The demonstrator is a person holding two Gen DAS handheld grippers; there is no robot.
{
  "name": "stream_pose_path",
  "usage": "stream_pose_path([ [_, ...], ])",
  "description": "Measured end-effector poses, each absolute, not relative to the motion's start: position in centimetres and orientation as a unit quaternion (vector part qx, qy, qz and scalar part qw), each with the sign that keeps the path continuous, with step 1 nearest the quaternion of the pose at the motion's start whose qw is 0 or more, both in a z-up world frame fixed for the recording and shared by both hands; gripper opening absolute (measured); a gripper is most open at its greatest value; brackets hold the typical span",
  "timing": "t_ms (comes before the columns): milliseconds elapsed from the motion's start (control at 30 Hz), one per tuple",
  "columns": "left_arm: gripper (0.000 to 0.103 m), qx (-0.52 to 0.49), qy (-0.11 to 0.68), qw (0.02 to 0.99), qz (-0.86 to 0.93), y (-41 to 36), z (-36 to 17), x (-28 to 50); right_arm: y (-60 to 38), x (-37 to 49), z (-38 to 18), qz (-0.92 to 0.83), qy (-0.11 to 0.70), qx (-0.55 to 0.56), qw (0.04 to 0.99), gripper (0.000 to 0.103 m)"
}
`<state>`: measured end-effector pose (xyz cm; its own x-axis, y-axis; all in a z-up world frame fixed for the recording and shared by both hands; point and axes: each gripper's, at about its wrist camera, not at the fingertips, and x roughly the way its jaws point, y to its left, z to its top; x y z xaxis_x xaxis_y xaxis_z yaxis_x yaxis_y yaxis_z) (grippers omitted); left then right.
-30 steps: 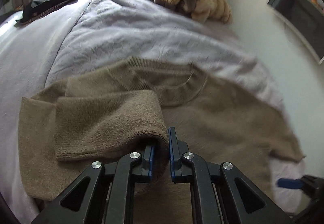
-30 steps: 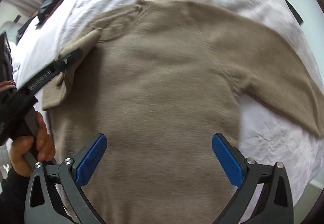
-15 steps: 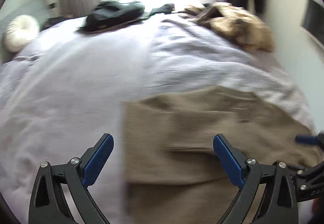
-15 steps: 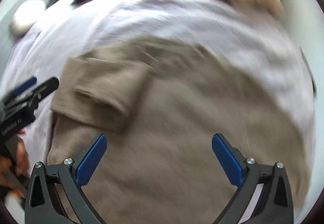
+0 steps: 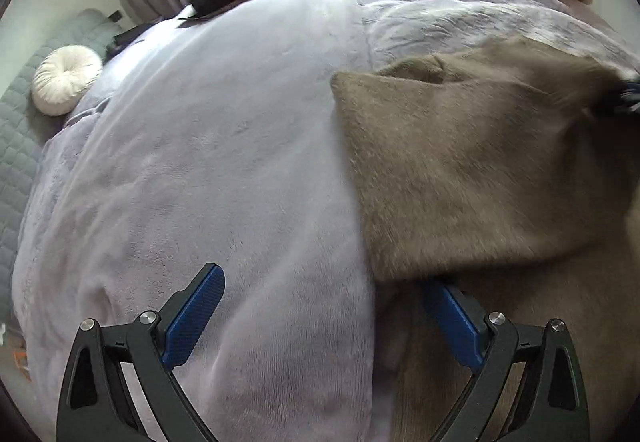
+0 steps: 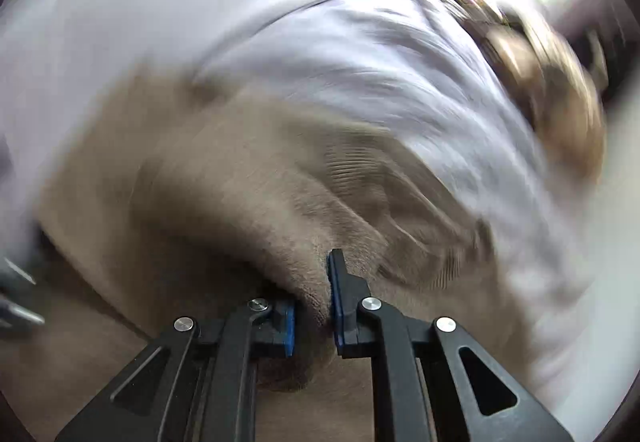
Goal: Fold small clothes
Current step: 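Grasp the sleeve cuff with the right gripper and lay it across the body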
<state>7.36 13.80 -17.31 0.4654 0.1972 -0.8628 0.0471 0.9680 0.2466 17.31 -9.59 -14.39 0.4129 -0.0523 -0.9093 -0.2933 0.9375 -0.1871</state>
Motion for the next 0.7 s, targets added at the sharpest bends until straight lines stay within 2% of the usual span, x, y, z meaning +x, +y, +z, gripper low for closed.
stream_pose_path([
  [67,0.099,0.082,0.522,0.847,0.061,14.8,-17.4,8.0,-15.2,17.5,-13.1,0.052,0.538,-0.001,0.842,0.015],
  [167,0.099,0.038,0.528,0.845,0.067,15.9,-17.4,8.5,-23.5,16.0,-14.8,0.021,0.537,0.208,0.818,0.017],
  [200,0.099,0.039,0.528,0.846,0.069,15.9,-17.3,8.5,-25.6,15.3,-16.0,0.019,0.539,0.261,0.801,0.025],
  [233,0.099,0.042,0.527,0.846,0.071,15.8,-17.3,8.5,-27.7,14.5,-17.6,0.004,0.547,0.31,0.778,0.043],
  [300,0.099,0.048,0.528,0.845,0.073,15.7,-17.3,8.6,-30.2,12.9,-19.0,-0.012,0.543,0.366,0.756,0.057],
  [400,0.099,0.059,0.526,0.845,0.078,15.1,-17.2,8.5,-31.9,11.2,-19.3,-0.01,0.511,0.434,0.742,0.065],
  [467,0.099,0.063,0.526,0.844,0.082,14.9,-17.2,8.7,-32.5,11.3,-19.5,-0.014,0.503,0.457,0.733,0.065],
  [500,0.099,0.066,0.522,0.846,0.087,15.0,-17.0,8.6,-32.5,11.5,-19.6,-0.018,0.505,0.459,0.731,0.059],
  [533,0.099,0.068,0.518,0.848,0.091,14.9,-16.9,8.7,-32.5,12.1,-19.6,-0.022,0.51,0.454,0.73,0.028],
  [567,0.099,0.072,0.51,0.852,0.098,15.0,-16.5,8.7,-32.4,12.6,-19.3,-0.023,0.518,0.441,0.733,0.01],
  [700,0.101,0.076,0.498,0.857,0.111,15.6,-16.5,9.2,-30.9,13.8,-15.4,0.012,0.503,0.348,0.791,0.008],
])
